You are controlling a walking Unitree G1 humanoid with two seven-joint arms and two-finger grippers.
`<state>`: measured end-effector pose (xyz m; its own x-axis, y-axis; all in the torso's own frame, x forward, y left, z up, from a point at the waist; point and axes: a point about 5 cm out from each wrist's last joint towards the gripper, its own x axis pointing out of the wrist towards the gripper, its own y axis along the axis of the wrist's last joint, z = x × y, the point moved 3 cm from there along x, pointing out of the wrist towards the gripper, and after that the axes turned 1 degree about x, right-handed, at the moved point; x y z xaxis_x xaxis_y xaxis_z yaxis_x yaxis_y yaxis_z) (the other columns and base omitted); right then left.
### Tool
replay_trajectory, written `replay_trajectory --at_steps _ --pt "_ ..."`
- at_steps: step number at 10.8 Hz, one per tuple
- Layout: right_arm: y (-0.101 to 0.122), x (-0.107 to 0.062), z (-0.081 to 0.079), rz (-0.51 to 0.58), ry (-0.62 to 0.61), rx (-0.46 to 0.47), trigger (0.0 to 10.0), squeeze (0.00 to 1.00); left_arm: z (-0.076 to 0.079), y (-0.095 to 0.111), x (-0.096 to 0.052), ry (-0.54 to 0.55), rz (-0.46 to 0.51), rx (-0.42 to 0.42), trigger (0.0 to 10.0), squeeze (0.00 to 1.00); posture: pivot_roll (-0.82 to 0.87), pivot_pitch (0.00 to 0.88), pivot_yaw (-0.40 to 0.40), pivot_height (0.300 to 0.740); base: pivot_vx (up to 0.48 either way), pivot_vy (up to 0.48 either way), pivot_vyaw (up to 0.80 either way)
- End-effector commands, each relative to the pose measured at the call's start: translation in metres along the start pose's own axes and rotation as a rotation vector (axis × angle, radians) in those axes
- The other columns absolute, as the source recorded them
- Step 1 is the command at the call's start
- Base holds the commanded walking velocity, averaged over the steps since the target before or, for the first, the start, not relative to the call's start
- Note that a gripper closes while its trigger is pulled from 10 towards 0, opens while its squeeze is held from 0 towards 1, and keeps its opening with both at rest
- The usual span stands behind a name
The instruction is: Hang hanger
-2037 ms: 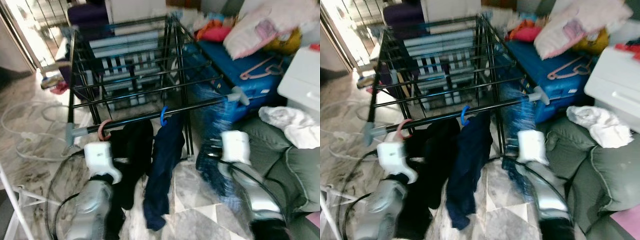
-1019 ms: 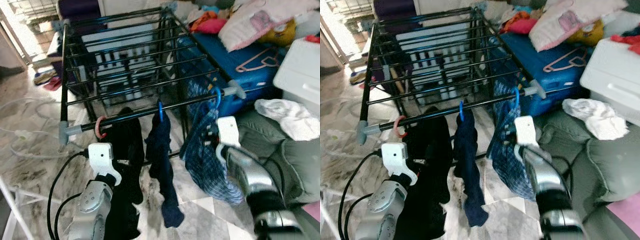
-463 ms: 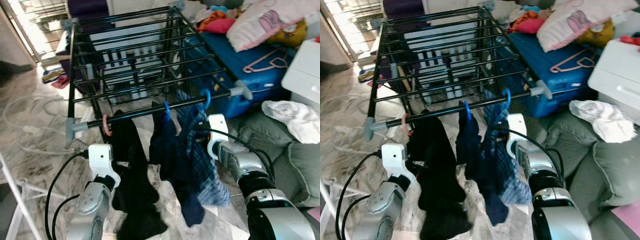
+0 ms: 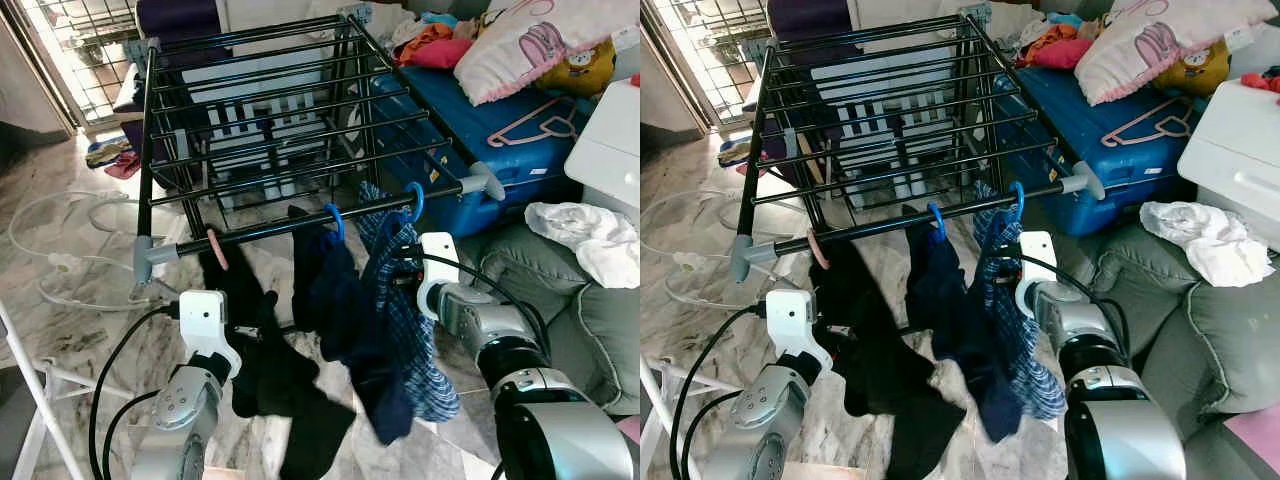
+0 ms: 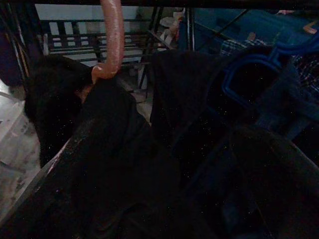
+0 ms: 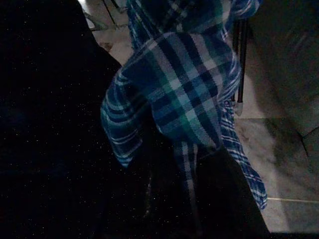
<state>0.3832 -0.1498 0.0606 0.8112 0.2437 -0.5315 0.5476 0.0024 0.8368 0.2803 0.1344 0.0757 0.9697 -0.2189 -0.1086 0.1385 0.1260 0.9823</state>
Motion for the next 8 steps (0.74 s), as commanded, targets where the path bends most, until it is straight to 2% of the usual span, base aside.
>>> replay_trajectory --at_steps 1,3,4,6,8 --pt "-0.005 0.001 0.003 -0.022 -0.024 -0.019 10.0 0.0 -0.004 0.004 -0.001 0.007 0.003 0.022 10.0 0.0 -0.07 0.0 0.111 0.74 0.0 0.0 0.0" --pt "0.003 -0.002 0.014 0.005 -0.071 -0.056 10.0 0.0 -0.004 0.004 0.0 0.007 -0.001 0.023 10.0 0.0 -0.07 0.0 0.112 0.74 0.0 0.0 0.0" --pt "0.013 -0.003 0.017 0.051 -0.085 -0.115 10.0 0.0 -0.005 0.004 0.001 0.008 0.001 0.024 10.0 0.0 -0.07 0.0 0.11 0.74 0.0 0.0 0.0" --pt "0.037 -0.004 0.015 0.13 -0.089 -0.157 10.0 0.0 -0.006 0.005 0.001 0.011 0.001 0.025 10.0 0.0 -0.06 0.0 0.111 0.74 0.0 0.0 0.0" --pt "0.047 -0.003 0.012 0.145 -0.09 -0.171 10.0 0.0 -0.006 0.005 0.001 0.01 -0.001 0.028 10.0 0.0 -0.06 0.0 0.112 0.74 0.0 0.0 0.0"
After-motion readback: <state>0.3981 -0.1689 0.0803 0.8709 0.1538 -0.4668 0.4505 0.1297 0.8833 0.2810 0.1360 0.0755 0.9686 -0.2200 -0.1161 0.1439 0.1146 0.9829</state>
